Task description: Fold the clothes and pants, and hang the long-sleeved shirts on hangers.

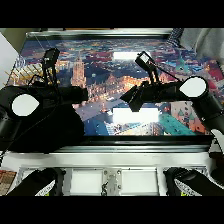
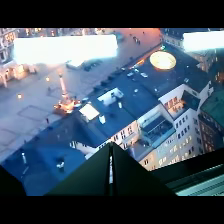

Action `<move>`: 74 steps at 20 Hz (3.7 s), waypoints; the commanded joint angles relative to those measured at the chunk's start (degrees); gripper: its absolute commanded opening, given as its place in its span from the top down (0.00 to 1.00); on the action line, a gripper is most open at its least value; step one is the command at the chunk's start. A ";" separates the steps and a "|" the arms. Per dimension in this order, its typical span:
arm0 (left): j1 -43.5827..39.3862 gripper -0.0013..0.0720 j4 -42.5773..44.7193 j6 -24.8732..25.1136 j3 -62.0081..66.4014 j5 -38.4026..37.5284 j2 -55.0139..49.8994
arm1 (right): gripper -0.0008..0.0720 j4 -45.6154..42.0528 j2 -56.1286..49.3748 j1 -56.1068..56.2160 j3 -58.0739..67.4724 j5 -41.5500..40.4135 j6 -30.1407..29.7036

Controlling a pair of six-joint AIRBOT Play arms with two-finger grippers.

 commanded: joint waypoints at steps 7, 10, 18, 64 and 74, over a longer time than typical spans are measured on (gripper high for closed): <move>0.04 0.96 0.04 -0.02 0.00 0.07 -4.04 | 0.96 0.02 -0.70 0.04 -0.15 0.02 0.02; 0.04 0.96 0.04 -0.02 0.02 0.07 -7.37 | 0.96 0.02 -0.83 0.04 -0.15 0.02 0.02; 4.20 0.01 9.66 4.63 2.29 2.03 -15.13 | 0.96 0.02 -0.85 0.04 -0.15 0.02 0.02; -10.03 0.00 18.97 -3.37 32.06 -9.42 -31.78 | 0.60 -17.53 10.16 -37.46 -1.27 4.87 30.86; 10.67 0.00 -30.05 14.32 -14.25 6.56 -21.64 | 0.03 -23.52 -0.22 -37.57 -16.11 4.96 30.47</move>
